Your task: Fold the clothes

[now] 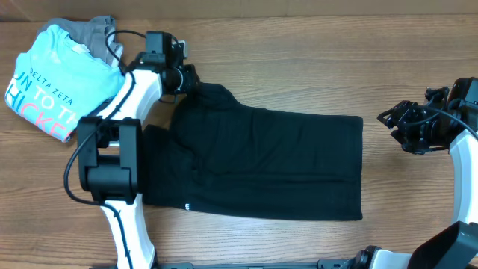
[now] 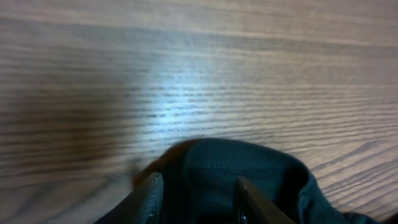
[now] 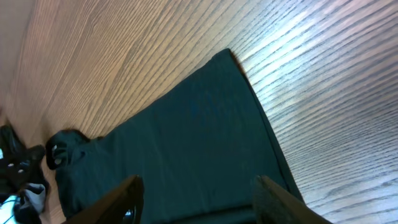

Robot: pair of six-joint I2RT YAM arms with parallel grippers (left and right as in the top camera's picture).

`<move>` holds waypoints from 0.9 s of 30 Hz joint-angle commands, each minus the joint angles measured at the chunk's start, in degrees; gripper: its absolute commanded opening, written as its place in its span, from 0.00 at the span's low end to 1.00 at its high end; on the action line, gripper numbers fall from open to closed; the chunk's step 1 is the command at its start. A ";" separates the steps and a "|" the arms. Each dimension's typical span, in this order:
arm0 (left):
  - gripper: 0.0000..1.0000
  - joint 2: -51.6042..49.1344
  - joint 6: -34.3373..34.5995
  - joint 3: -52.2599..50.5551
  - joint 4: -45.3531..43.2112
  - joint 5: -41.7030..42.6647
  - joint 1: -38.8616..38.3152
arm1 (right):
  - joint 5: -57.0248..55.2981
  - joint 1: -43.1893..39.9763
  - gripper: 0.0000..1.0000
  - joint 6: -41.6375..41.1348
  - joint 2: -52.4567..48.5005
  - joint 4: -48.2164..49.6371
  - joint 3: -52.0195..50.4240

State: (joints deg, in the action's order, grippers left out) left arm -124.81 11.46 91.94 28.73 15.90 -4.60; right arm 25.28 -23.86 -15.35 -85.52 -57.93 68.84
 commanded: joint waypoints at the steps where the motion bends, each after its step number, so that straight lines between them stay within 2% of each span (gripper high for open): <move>1: 0.36 -1.86 -0.79 0.90 0.02 -1.05 -0.44 | -0.13 0.44 0.59 0.17 0.44 0.20 0.87; 3: 0.30 -1.86 -0.79 0.90 -0.02 -1.09 -0.44 | -0.13 0.44 0.59 0.17 0.44 0.22 0.87; 8: 0.04 -1.77 -0.68 1.29 0.85 -1.07 0.02 | -0.15 0.44 0.58 0.17 0.44 0.37 0.87; 17: 0.04 -1.70 -1.07 13.42 13.84 -5.09 0.98 | -0.13 0.44 0.58 0.17 0.42 7.17 0.87; 23: 0.04 -1.70 -2.47 18.47 19.47 -7.32 0.81 | -0.13 0.57 0.59 0.15 -0.59 12.59 0.72; 25: 0.13 -1.90 -2.45 18.14 19.67 -6.88 0.48 | -0.13 0.81 0.59 0.15 -1.64 13.75 0.35; 27: 0.30 -2.40 -2.49 17.25 18.97 -6.91 -0.04 | -0.11 1.09 0.59 -0.20 -2.93 14.16 -0.04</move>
State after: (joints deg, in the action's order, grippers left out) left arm -126.61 10.09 109.12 48.16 9.98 -3.99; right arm 25.23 -23.53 -15.38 -86.26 -44.47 68.84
